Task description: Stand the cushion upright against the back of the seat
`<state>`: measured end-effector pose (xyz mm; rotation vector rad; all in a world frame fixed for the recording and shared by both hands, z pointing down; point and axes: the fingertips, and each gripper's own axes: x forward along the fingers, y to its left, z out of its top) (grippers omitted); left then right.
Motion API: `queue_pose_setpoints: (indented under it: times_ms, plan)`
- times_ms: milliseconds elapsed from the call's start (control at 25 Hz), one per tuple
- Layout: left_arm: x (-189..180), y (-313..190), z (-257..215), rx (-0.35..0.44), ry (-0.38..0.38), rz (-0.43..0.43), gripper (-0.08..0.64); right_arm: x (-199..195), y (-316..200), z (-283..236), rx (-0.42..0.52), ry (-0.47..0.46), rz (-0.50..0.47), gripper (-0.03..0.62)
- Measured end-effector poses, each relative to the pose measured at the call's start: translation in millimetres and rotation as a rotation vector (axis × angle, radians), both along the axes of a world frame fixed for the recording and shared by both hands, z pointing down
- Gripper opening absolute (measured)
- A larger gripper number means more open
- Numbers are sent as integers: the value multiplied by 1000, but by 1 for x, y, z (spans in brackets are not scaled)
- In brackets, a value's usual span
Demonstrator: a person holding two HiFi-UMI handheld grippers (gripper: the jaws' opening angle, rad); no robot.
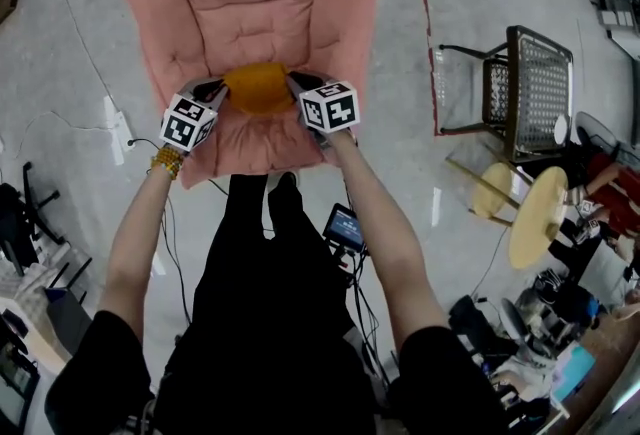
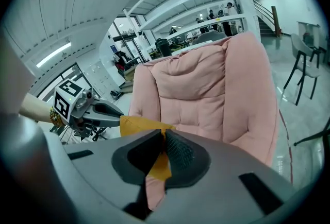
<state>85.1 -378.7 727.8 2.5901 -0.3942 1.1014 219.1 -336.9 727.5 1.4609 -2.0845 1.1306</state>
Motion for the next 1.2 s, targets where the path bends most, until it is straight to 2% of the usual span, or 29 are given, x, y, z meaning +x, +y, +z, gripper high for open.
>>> queue_pose_setpoints:
  times_ms: [440,1200]
  plan:
    - [0,-9,28,-42,-22,-1,35,-1,-10,24,-49,12,-17,35]
    - [0,-35,74,-113,-32,-30,35,-1,-36,69,-108,11,9,35]
